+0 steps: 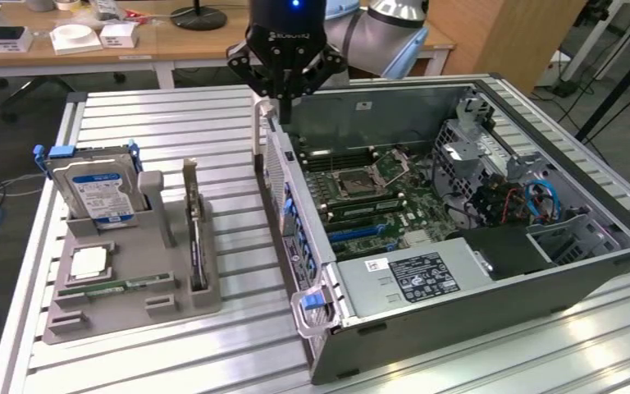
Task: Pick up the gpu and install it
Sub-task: 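Reach for the gpu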
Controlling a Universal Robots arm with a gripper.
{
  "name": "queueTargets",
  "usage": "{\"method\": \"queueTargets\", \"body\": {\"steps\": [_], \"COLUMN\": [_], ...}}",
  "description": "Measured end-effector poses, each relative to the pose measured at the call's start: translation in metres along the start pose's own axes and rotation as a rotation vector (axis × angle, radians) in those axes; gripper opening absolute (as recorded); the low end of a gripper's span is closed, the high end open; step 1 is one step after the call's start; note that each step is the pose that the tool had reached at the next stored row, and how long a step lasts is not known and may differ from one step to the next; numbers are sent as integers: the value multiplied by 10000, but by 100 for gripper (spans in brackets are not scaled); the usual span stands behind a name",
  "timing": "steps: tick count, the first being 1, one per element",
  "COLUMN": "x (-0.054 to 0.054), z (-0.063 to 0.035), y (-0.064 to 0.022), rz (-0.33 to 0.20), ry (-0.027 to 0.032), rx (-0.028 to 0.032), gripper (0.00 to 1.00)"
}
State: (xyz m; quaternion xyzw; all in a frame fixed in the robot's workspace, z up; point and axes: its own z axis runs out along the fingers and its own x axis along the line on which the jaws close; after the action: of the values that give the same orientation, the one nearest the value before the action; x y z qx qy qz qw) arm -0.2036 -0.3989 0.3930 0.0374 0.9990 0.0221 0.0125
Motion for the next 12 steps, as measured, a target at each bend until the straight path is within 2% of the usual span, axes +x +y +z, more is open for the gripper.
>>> {"method": "queueTargets", "body": {"steps": [12], "x": [115], "z": [-3], "y": [-8], "rz": [1], "ry": [0], "rx": [0], "gripper": [11]}}
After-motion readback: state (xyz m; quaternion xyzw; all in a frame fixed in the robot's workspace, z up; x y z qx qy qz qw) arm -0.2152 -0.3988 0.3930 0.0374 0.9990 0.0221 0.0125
